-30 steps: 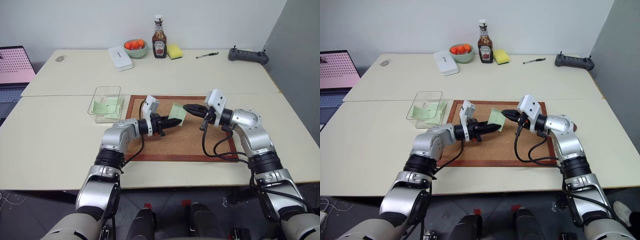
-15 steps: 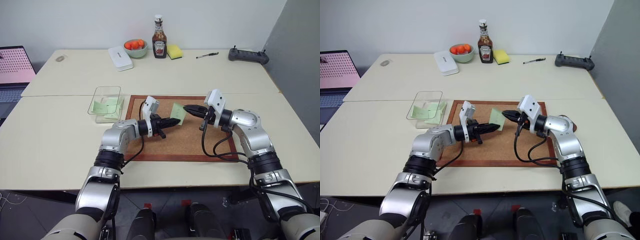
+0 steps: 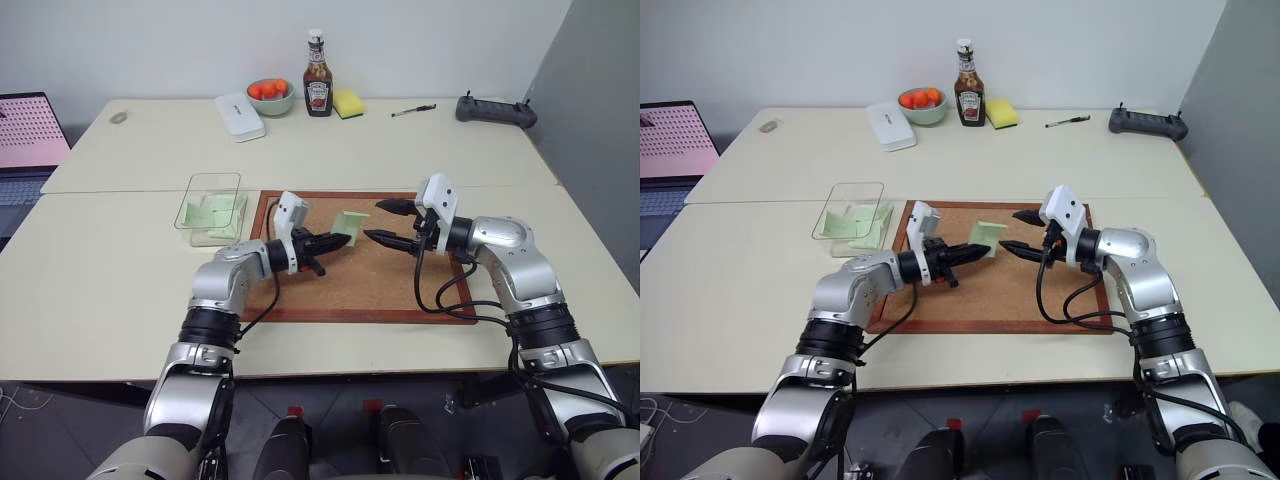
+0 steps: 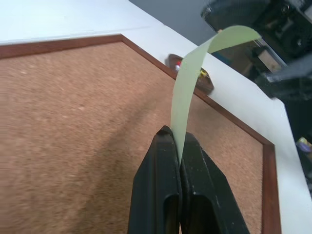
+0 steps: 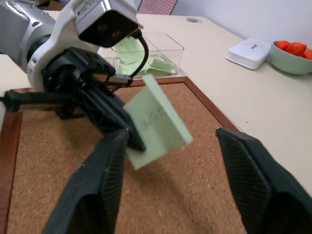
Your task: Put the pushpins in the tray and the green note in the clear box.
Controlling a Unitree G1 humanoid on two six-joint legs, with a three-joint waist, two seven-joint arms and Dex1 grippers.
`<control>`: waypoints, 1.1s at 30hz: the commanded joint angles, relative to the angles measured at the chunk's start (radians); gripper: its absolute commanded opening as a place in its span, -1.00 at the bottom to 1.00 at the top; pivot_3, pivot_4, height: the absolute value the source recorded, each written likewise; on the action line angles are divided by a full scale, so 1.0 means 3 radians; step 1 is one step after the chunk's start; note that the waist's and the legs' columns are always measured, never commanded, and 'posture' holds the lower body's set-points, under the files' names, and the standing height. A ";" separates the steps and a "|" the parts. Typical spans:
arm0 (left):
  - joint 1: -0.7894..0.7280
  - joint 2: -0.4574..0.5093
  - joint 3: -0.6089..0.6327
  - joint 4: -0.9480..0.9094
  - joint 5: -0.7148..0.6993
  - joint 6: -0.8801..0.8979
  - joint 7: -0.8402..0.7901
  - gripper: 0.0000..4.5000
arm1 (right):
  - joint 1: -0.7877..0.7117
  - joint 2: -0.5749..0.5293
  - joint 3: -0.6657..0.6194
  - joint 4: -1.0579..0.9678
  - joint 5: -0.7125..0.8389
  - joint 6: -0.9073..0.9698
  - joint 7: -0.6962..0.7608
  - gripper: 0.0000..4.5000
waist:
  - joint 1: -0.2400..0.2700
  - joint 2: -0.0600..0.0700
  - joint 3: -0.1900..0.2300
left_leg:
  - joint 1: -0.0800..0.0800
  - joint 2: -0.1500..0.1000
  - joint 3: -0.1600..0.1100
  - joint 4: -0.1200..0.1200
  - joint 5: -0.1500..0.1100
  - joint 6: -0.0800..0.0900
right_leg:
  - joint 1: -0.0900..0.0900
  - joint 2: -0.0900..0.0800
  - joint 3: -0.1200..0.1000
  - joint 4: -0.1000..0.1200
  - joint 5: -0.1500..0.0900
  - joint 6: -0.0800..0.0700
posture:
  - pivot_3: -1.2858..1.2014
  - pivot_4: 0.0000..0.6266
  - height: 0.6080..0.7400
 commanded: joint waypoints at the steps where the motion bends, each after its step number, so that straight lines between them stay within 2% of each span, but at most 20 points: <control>1: -0.0026 0.0255 0.0286 -0.0204 0.0115 -0.0136 0.0464 -1.00 | 0.0058 -0.0081 0.0008 -0.0519 0.0223 0.0331 0.0118 0.81 | -0.0001 0.0000 0.0000 | 0.0000 0.0000 -0.0001 0.0000 0.0000 0.0000 | -0.0001 0.0000 0.0000 0.0001 0.0000 0.0000 | 0.03 -0.52 1.00; 3: -0.0029 0.0475 0.0288 -0.0219 0.0315 -0.0254 0.0645 -1.00 | 0.0108 -0.0101 0.0067 -0.0752 0.0306 0.0501 0.0160 0.97 | -0.0001 0.0000 0.0000 | 0.0000 0.0000 -0.0002 0.0001 0.0000 0.0000 | -0.0001 0.0000 -0.0001 0.0001 0.0000 0.0000 | 0.03 -0.52 1.00; 11: -0.0141 0.1350 0.0378 0.0131 0.0845 -0.0604 0.1144 -1.00 | 0.0001 0.0058 0.0277 -0.1065 0.0336 0.0792 0.0009 0.97 | -0.0004 0.0000 0.0000 | -0.0003 -0.0001 -0.0003 0.0001 0.0000 0.0000 | -0.0003 0.0000 -0.0001 0.0000 0.0000 0.0000 | 0.03 -0.52 1.00; 14: -0.0180 0.1521 0.0302 0.0362 0.0984 -0.0756 0.1197 -1.00 | -0.0051 0.0137 0.0355 -0.1031 0.0277 0.0787 -0.0053 0.97 | -0.0004 0.0000 0.0000 | -0.0004 0.0000 -0.0002 0.0000 0.0000 0.0000 | -0.0007 0.0000 -0.0001 0.0001 0.0000 0.0000 | 0.03 -0.52 1.00; 20: -0.0270 0.1497 0.0145 0.0684 0.1132 -0.0917 0.1179 -1.00 | -0.0181 0.0309 0.0455 -0.0875 0.0137 0.0709 -0.0244 0.97 | 0.0046 -0.0003 -0.0001 | -0.0012 -0.0002 -0.0003 0.0002 0.0000 -0.0001 | -0.0011 -0.0001 -0.0003 0.0000 0.0000 0.0000 | 0.03 -0.52 1.00; 22: -0.0276 0.1457 0.0118 0.0730 0.1125 -0.0912 0.1163 -1.00 | -0.0206 0.0334 0.0457 -0.0850 0.0111 0.0703 -0.0293 0.97 | 0.0054 -0.0003 -0.0001 | -0.0032 -0.0002 -0.0002 0.0007 0.0000 -0.0001 | -0.0030 -0.0002 -0.0003 0.0004 0.0002 0.0000 | 0.03 -0.52 1.00; 28: -0.0302 0.1407 0.0170 0.0828 0.1097 -0.0942 0.1198 -1.00 | -0.0206 0.0340 0.0458 -0.0851 0.0086 0.0711 -0.0353 0.97 | 0.0049 -0.0003 -0.0001 | -0.0031 -0.0001 -0.0003 0.0007 0.0000 -0.0001 | -0.0030 -0.0001 -0.0003 0.0006 0.0002 0.0000 | 0.03 -0.52 1.00; 29: -0.0307 0.1401 0.0178 0.0836 0.1091 -0.0939 0.1202 -0.87 | -0.0205 0.0338 0.0458 -0.0853 0.0086 0.0711 -0.0356 1.00 | 0.0049 -0.0004 -0.0001 | -0.0031 -0.0001 -0.0003 0.0007 0.0001 -0.0001 | -0.0030 -0.0001 -0.0003 0.0006 0.0002 0.0000 | 0.03 -0.52 1.00; 33: -0.0354 0.1372 0.0239 0.0815 0.0976 -0.0848 0.1135 -0.54 | -0.0203 0.0333 0.0462 -0.0849 0.0064 0.0705 -0.0386 1.00 | 0.0049 -0.0003 -0.0001 | -0.0031 -0.0001 -0.0003 0.0008 0.0001 -0.0001 | -0.0030 -0.0001 -0.0003 0.0007 0.0002 0.0000 | 0.03 -0.52 1.00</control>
